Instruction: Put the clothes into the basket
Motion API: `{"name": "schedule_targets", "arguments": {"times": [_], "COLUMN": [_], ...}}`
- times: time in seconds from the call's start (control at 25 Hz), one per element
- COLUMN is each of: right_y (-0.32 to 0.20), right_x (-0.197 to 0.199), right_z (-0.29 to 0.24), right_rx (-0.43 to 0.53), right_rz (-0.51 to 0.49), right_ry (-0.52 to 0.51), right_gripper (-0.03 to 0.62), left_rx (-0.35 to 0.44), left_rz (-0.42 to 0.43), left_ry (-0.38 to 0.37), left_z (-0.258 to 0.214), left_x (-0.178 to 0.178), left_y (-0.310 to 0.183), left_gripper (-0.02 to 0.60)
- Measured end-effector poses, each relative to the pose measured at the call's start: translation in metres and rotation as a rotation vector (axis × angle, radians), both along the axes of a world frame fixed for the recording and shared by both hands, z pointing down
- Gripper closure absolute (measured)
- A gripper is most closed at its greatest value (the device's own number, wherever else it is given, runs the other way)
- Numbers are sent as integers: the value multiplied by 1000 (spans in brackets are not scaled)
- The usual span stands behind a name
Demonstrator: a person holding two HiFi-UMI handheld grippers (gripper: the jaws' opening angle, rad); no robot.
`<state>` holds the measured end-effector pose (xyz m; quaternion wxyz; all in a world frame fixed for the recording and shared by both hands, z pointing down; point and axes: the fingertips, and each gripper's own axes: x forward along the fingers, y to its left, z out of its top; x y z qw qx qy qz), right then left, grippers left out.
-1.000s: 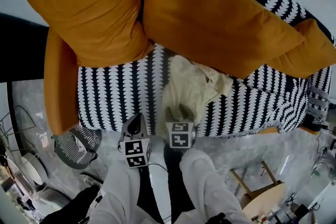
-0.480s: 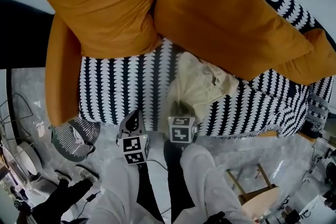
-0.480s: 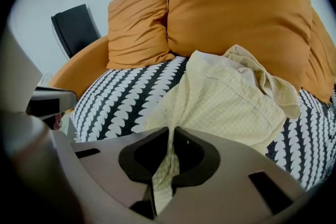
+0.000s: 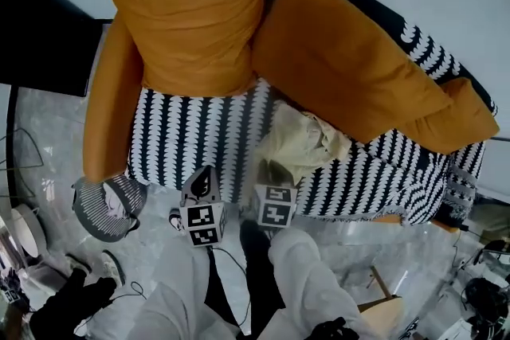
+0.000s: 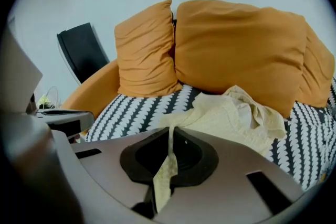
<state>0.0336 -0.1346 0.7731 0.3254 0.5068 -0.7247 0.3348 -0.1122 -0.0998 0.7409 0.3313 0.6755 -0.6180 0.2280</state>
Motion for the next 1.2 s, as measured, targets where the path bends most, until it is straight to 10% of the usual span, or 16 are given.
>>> {"name": "schedule_targets", "arguments": {"times": [0.52,1.2], "right_y": [1,76], "right_x": [-93,-312], "right_z": [-140,-247], "right_rx": [115,243], "right_rz": [-186,-590], "right_ry": [-80,-163], "right_gripper": [563,563], "left_rx": [98,177], "left_rz": [-133,-443], "left_ry": [11,-59], "left_z": [-103,-194], "left_x": [-72,-244], "left_y": [11,127], "left_gripper": [575,577]}}
